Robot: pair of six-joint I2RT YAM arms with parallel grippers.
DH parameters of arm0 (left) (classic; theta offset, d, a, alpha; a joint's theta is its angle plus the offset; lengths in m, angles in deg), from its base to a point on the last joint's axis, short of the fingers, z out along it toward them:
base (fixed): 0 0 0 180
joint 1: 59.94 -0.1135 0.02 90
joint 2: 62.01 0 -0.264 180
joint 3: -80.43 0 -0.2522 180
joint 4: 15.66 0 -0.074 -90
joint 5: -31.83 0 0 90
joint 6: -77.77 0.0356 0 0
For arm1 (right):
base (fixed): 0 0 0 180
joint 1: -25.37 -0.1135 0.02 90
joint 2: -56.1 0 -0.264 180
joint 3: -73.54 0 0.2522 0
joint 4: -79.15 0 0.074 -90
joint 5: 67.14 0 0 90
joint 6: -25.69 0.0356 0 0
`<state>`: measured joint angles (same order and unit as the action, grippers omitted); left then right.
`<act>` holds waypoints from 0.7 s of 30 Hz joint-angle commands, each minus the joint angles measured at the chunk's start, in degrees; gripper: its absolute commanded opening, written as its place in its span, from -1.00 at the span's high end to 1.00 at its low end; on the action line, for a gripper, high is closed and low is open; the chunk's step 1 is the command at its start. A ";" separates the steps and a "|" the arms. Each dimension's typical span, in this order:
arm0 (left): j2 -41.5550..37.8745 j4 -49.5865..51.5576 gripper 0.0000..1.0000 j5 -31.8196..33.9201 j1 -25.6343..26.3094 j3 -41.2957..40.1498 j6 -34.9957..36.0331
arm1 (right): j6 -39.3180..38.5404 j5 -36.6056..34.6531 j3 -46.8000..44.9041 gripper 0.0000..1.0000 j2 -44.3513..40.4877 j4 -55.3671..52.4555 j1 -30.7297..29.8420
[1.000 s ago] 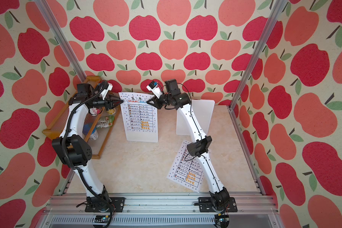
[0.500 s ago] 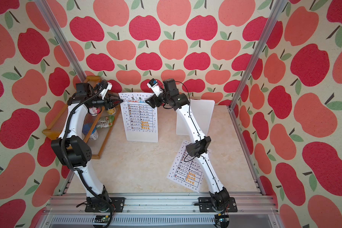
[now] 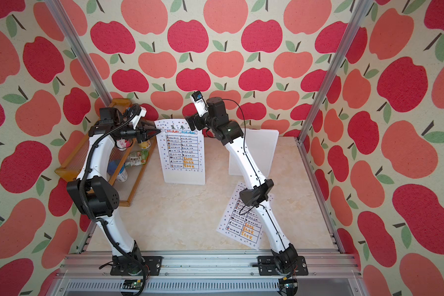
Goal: Insert the menus into the narrow rack
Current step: Insert the menu into the narrow rack.
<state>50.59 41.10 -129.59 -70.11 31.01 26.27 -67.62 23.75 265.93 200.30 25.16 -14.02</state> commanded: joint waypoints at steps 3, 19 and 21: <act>-0.01 -1.08 0.22 -1.88 0.54 -0.13 1.25 | 1.88 -9.55 -5.13 -0.98 -5.32 8.13 -0.89; -0.01 -0.44 0.22 -2.04 0.13 -0.10 1.97 | -1.04 -13.21 -6.91 -0.98 -3.77 10.48 -2.74; -0.06 -0.42 0.22 -2.06 -0.11 -0.11 2.10 | -1.17 -13.58 -6.89 -0.98 -3.52 9.98 -2.73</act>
<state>50.59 41.10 -129.59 -69.81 31.01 26.32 -67.75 11.77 259.77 196.04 34.50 -16.73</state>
